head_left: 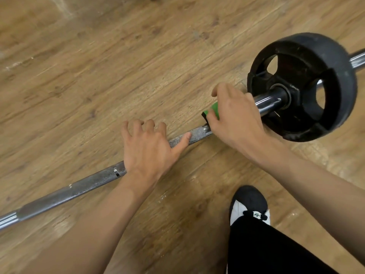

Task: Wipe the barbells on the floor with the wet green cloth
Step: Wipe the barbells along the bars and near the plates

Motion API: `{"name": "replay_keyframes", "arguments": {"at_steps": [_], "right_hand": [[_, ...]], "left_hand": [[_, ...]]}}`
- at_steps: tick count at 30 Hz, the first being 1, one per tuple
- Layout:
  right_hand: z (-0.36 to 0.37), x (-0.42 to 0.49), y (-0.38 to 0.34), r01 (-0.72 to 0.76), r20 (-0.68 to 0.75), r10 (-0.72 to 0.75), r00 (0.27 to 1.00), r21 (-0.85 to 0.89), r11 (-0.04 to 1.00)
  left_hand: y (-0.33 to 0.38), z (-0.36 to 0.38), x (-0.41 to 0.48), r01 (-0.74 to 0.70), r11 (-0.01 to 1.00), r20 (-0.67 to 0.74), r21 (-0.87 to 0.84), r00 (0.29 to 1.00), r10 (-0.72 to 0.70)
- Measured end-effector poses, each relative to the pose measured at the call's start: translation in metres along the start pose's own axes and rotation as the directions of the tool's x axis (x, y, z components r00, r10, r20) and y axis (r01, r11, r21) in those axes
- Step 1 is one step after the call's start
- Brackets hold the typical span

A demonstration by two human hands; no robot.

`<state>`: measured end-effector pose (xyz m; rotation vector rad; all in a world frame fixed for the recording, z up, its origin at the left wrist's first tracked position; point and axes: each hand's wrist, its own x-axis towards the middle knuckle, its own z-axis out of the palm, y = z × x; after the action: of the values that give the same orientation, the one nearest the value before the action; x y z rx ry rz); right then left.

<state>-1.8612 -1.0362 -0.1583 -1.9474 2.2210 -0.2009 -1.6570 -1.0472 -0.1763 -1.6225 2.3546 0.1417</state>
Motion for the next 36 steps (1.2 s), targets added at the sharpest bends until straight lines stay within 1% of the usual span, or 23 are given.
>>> {"name": "replay_keyframes", "arguments": {"at_steps": [1, 2, 5, 8, 12, 15, 16, 17, 19, 20, 21, 24, 27, 28, 32, 34, 36], "right_hand": [[0.003, -0.010, 0.001, 0.011, 0.010, -0.011, 1.000, -0.029, 1.000], [0.005, -0.023, 0.001, 0.025, -0.023, -0.025, 0.999, -0.029, 0.999], [0.016, -0.064, 0.003, 0.058, -0.132, -0.054, 0.990, 0.027, 0.998], [0.019, -0.072, 0.011, 0.083, -0.162, -0.077, 0.984, 0.035, 0.996], [0.009, -0.031, 0.009, 0.052, -0.092, -0.055, 0.994, -0.033, 0.998], [0.009, -0.027, 0.010, 0.071, -0.036, -0.075, 0.997, -0.086, 0.994], [0.010, -0.033, 0.012, 0.081, -0.058, -0.086, 0.995, -0.082, 0.993], [0.014, -0.043, 0.014, 0.087, -0.117, -0.092, 0.989, -0.049, 0.995], [0.028, -0.067, 0.018, 0.117, -0.282, -0.100, 0.954, 0.046, 0.992], [0.034, -0.078, 0.019, 0.136, -0.346, -0.102, 0.933, 0.075, 0.988], [0.039, -0.085, 0.022, 0.157, -0.381, -0.113, 0.918, 0.084, 0.984], [0.036, -0.082, 0.027, 0.192, -0.373, -0.143, 0.917, 0.099, 0.976], [0.020, -0.054, 0.021, 0.101, -0.303, -0.067, 0.951, 0.099, 0.990], [0.019, -0.050, 0.019, 0.085, -0.303, -0.056, 0.951, 0.084, 0.993], [0.037, -0.083, 0.023, 0.139, -0.408, -0.079, 0.910, 0.122, 0.983], [0.042, -0.104, 0.027, 0.165, -0.400, -0.109, 0.910, 0.107, 0.980], [0.038, -0.104, 0.030, 0.173, -0.369, -0.125, 0.921, 0.101, 0.980]], "left_hand": [[0.001, 0.000, -0.002, -0.001, 1.000, 0.000, 0.003, 1.000, 0.001], [0.001, 0.001, -0.003, -0.002, 1.000, -0.005, 0.005, 1.000, 0.002], [0.003, 0.002, -0.008, -0.003, 1.000, -0.004, 0.009, 1.000, 0.003], [0.007, 0.003, -0.014, -0.007, 1.000, -0.011, 0.011, 1.000, 0.007], [0.012, 0.004, -0.021, 0.010, 1.000, -0.002, 0.014, 1.000, -0.010], [0.014, 0.006, -0.025, 0.015, 1.000, -0.002, 0.006, 1.000, -0.015], [0.014, 0.007, -0.027, 0.014, 1.000, -0.006, 0.002, 1.000, -0.014], [0.014, 0.008, -0.029, 0.010, 1.000, -0.012, -0.001, 1.000, -0.010], [0.015, 0.010, -0.032, 0.000, 1.000, -0.021, -0.012, 1.000, 0.000], [0.016, 0.011, -0.033, -0.005, 1.000, -0.026, -0.020, 1.000, 0.004], [0.017, 0.012, -0.035, -0.009, 1.000, -0.033, -0.027, 0.999, 0.008], [0.020, 0.016, -0.042, -0.020, 0.998, -0.083, -0.058, 0.996, 0.015], [0.021, 0.019, -0.047, -0.035, 0.997, -0.135, -0.075, 0.991, 0.024], [0.021, 0.019, -0.048, -0.037, 0.996, -0.143, -0.076, 0.989, 0.026], [0.023, 0.020, -0.052, -0.039, 0.997, -0.142, -0.069, 0.989, 0.029], [0.025, 0.020, -0.055, -0.039, 0.997, -0.146, -0.063, 0.989, 0.029], [0.027, 0.020, -0.059, -0.049, 0.997, -0.145, -0.061, 0.989, 0.039]]}}
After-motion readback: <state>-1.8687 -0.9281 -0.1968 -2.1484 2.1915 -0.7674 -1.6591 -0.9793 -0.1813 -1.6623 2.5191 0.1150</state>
